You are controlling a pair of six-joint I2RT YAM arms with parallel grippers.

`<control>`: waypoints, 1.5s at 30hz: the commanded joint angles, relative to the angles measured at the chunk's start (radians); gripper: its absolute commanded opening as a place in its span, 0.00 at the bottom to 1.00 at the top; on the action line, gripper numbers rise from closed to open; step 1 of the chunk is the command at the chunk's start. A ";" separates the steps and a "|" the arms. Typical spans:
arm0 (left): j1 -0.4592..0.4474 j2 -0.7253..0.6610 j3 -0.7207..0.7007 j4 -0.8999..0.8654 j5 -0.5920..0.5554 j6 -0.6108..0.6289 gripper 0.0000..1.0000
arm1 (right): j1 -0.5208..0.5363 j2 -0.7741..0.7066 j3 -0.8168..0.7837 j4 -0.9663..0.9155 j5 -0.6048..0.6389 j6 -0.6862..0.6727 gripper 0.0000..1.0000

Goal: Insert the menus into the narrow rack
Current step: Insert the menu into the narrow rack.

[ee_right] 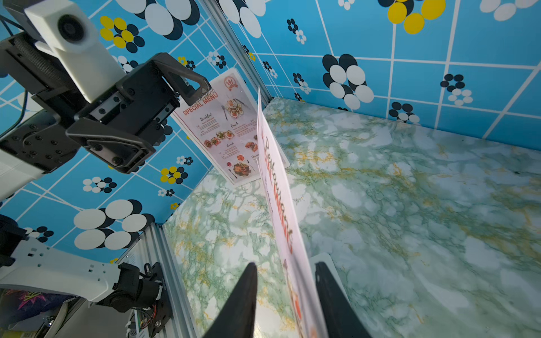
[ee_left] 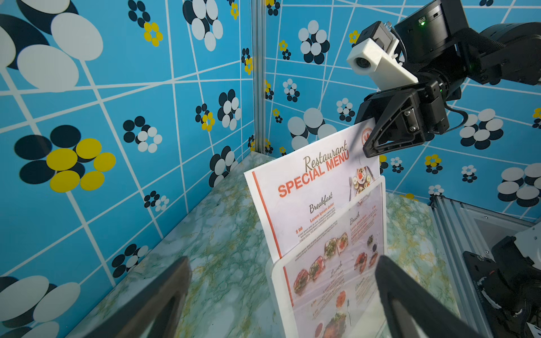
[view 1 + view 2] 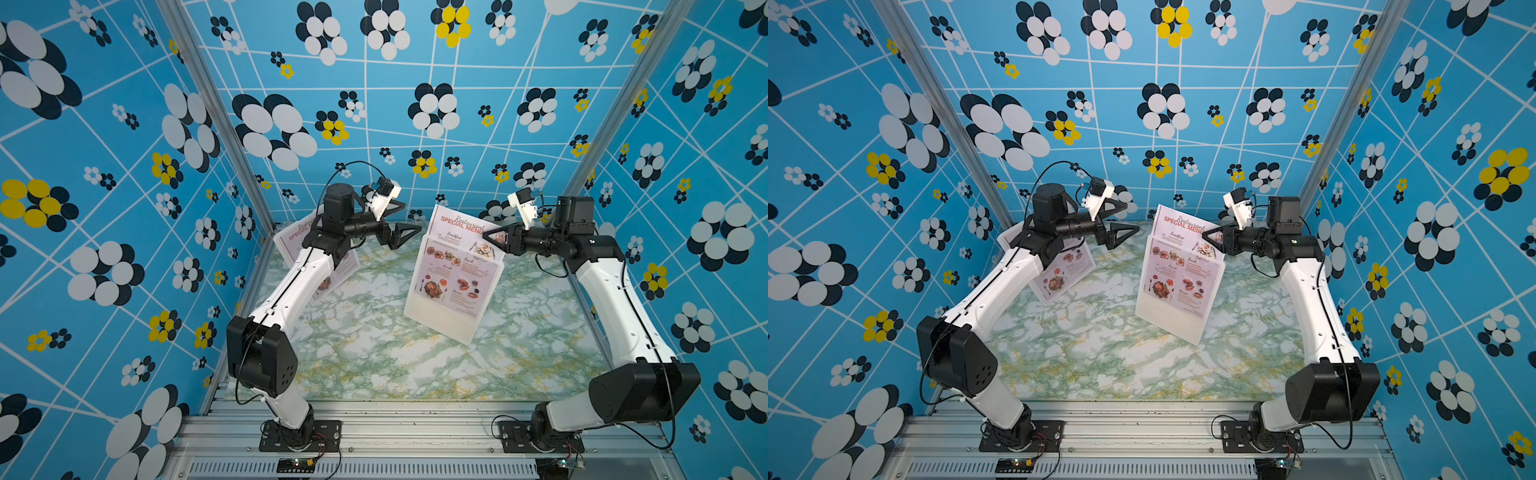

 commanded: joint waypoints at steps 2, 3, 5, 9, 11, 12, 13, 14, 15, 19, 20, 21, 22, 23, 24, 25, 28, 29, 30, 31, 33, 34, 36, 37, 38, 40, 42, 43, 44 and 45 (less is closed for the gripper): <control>0.009 -0.040 -0.017 0.012 0.013 -0.005 1.00 | 0.004 0.009 0.028 -0.026 -0.013 -0.010 0.23; 0.008 -0.040 -0.016 0.013 0.012 -0.007 0.99 | 0.007 0.008 0.024 -0.027 -0.011 -0.012 0.19; 0.010 -0.039 -0.017 0.017 0.013 -0.010 0.99 | 0.009 0.008 0.017 -0.028 -0.010 -0.014 0.13; 0.008 -0.040 -0.017 0.019 0.014 -0.012 1.00 | 0.017 -0.002 -0.026 -0.023 -0.005 -0.014 0.08; 0.007 -0.039 -0.018 0.021 0.016 -0.012 1.00 | 0.020 -0.006 -0.040 -0.020 -0.001 -0.013 0.07; 0.007 -0.039 -0.020 0.021 0.017 -0.012 0.99 | 0.021 -0.010 -0.046 -0.018 0.001 -0.015 0.06; 0.007 -0.038 -0.022 0.021 0.016 -0.012 1.00 | 0.021 -0.010 -0.050 -0.018 0.003 -0.015 0.05; 0.008 -0.040 -0.021 0.022 0.016 -0.011 1.00 | 0.020 -0.011 -0.052 -0.018 0.004 -0.015 0.05; 0.007 -0.040 -0.023 0.021 0.017 -0.011 0.99 | 0.021 -0.012 -0.055 -0.018 0.004 -0.015 0.05; 0.007 -0.043 -0.030 0.027 0.016 -0.016 0.99 | 0.021 -0.021 -0.065 -0.019 0.001 -0.013 0.03; 0.007 -0.042 -0.033 0.033 0.016 -0.019 0.99 | 0.022 -0.025 -0.070 -0.020 0.001 -0.013 0.03; 0.008 -0.043 -0.037 0.040 0.015 -0.023 1.00 | 0.022 -0.032 -0.080 -0.015 0.000 -0.010 0.03; 0.008 -0.043 -0.039 0.045 0.017 -0.026 0.99 | 0.023 -0.037 -0.089 -0.010 0.000 -0.006 0.03; 0.007 -0.040 -0.041 0.048 0.017 -0.029 1.00 | 0.026 -0.044 -0.101 -0.002 0.001 -0.003 0.04; 0.007 -0.042 -0.042 0.050 0.017 -0.031 1.00 | 0.027 -0.050 -0.113 0.003 0.001 -0.001 0.04; 0.008 -0.040 -0.044 0.054 0.019 -0.035 0.99 | 0.030 -0.054 -0.125 0.008 0.003 0.001 0.03; 0.008 -0.037 -0.046 0.063 0.024 -0.043 1.00 | 0.031 -0.064 -0.150 0.022 0.012 0.007 0.04; 0.008 -0.037 -0.046 0.064 0.025 -0.045 0.99 | 0.033 -0.070 -0.158 0.026 0.012 0.008 0.04; 0.008 -0.036 -0.046 0.064 0.027 -0.046 0.99 | 0.032 -0.075 -0.163 0.030 0.013 0.011 0.04; 0.008 -0.036 -0.047 0.064 0.027 -0.045 0.99 | 0.033 -0.079 -0.170 0.031 0.015 0.011 0.04; 0.008 -0.037 -0.050 0.063 0.027 -0.046 0.99 | 0.034 -0.090 -0.180 0.032 0.020 0.011 0.04; 0.008 -0.035 -0.050 0.063 0.026 -0.046 1.00 | 0.034 -0.094 -0.185 0.032 0.023 0.011 0.04; 0.007 -0.035 -0.053 0.062 0.025 -0.044 0.99 | 0.036 -0.102 -0.196 0.032 0.035 0.010 0.06; 0.008 -0.033 -0.055 0.063 0.026 -0.045 0.99 | 0.037 -0.102 -0.199 0.034 0.041 0.009 0.07; 0.008 -0.033 -0.058 0.066 0.025 -0.047 0.99 | 0.038 -0.100 -0.205 0.034 0.047 0.009 0.09; 0.008 -0.034 -0.065 0.078 0.025 -0.052 0.99 | 0.041 -0.097 -0.206 0.033 0.051 0.009 0.14; 0.008 -0.034 -0.064 0.077 0.026 -0.052 0.99 | 0.043 -0.095 -0.201 0.037 0.057 0.013 0.23; 0.008 -0.034 -0.061 0.074 0.027 -0.050 1.00 | 0.043 -0.095 -0.196 0.037 0.061 0.013 0.27; 0.008 -0.035 -0.060 0.071 0.025 -0.048 0.99 | 0.043 -0.095 -0.187 0.032 0.066 0.013 0.30; 0.008 -0.035 -0.057 0.067 0.025 -0.046 0.99 | 0.043 -0.095 -0.177 0.028 0.069 0.011 0.31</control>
